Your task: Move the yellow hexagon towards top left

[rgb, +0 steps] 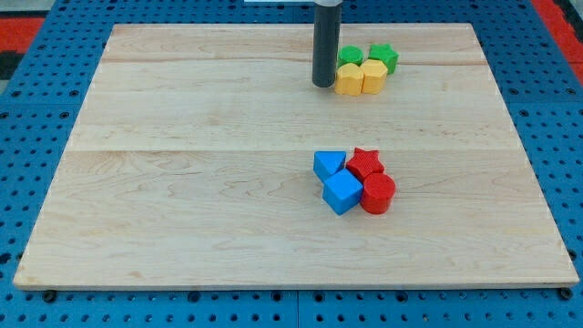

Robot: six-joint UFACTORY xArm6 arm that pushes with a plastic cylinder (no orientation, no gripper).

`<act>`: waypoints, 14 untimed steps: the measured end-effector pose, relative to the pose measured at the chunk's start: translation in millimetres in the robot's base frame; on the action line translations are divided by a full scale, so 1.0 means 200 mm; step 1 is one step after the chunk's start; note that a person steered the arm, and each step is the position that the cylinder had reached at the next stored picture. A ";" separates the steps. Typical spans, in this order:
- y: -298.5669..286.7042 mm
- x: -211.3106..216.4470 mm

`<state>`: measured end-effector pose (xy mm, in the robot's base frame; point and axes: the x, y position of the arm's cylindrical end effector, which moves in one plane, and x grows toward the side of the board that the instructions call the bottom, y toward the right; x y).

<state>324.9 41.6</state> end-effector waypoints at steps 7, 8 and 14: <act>0.44 -0.01; 0.43 -0.06; -0.25 -0.14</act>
<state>297.0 -8.8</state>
